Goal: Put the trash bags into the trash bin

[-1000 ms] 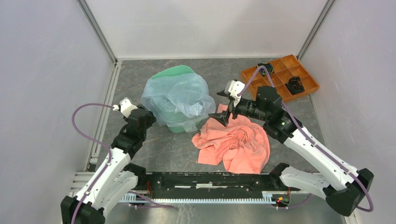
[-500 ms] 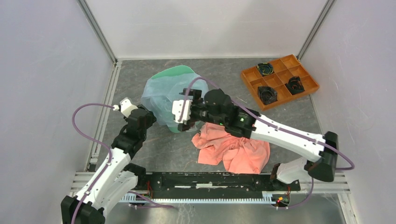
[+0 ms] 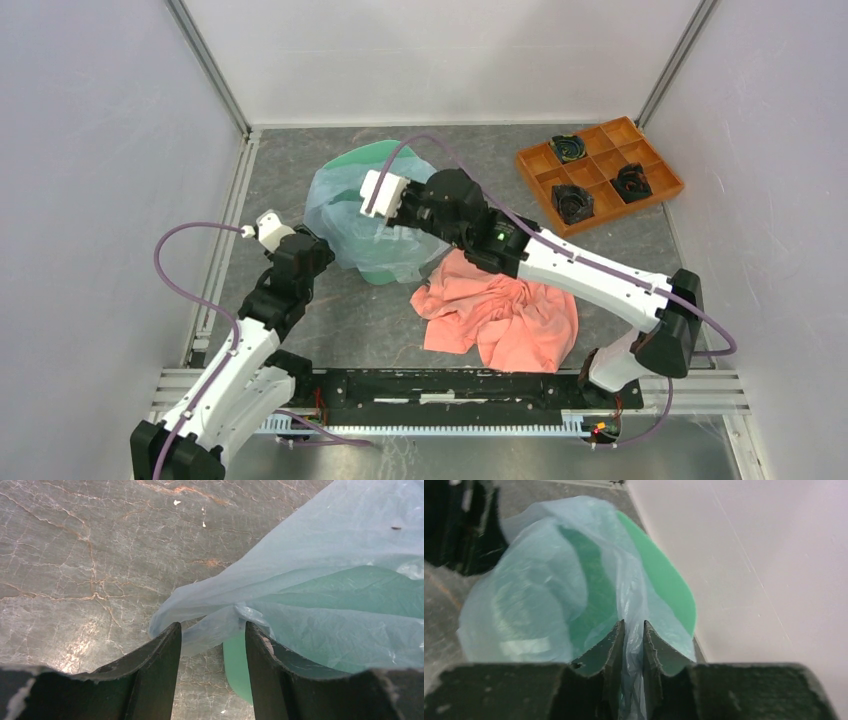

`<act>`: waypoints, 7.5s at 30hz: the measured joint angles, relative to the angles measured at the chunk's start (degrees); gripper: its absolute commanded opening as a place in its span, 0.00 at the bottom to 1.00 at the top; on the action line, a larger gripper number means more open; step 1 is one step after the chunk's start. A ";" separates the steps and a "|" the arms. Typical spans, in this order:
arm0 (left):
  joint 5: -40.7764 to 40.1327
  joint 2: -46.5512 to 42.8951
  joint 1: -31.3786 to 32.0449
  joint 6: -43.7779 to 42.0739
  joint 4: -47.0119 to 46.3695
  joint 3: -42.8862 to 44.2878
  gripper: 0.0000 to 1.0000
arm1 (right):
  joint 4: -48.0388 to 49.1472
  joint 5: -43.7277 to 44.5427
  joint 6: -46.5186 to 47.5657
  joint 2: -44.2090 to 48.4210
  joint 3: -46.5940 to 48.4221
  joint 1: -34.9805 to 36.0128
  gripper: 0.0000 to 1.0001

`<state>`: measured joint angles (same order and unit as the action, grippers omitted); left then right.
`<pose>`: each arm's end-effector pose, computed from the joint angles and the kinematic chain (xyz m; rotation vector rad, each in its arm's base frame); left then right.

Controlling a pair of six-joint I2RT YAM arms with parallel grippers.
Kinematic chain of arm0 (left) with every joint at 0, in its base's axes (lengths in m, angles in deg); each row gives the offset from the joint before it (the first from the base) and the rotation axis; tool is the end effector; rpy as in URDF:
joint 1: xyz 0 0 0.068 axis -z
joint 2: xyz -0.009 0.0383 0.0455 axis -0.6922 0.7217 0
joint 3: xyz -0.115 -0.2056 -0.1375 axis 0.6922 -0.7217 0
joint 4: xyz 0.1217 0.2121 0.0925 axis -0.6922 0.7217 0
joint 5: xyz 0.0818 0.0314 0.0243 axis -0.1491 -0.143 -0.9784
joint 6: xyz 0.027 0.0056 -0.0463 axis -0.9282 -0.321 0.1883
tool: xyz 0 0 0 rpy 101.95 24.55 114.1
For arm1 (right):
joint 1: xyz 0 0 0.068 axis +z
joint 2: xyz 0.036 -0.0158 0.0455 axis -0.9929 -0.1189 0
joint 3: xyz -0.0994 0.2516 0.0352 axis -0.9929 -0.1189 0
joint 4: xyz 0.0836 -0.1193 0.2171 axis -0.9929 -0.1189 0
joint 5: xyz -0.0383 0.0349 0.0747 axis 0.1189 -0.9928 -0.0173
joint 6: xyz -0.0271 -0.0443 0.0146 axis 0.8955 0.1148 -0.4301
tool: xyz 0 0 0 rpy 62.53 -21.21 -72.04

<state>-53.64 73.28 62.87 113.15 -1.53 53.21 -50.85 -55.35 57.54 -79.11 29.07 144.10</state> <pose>0.1627 -0.0378 0.2428 -0.7148 1.9013 -0.1435 0.1803 0.3126 0.3956 -1.2175 1.2990 0.2119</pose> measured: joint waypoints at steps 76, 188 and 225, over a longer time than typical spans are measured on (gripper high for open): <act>-1.51 27.61 -0.09 -33.94 8.24 42.05 0.29 | 28.74 -30.97 -56.72 -26.29 10.78 -32.61 0.16; 29.00 0.31 -15.19 2.12 3.65 0.39 0.50 | 20.33 -32.85 -69.05 3.72 -20.50 -33.79 0.16; 27.08 10.43 -15.19 2.40 -1.14 -3.56 0.02 | 39.95 -42.99 -60.87 -9.55 -35.10 -35.54 0.01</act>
<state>-26.56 83.71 47.68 115.55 -2.66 49.65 -10.90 -98.35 -3.33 -88.66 -6.03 108.56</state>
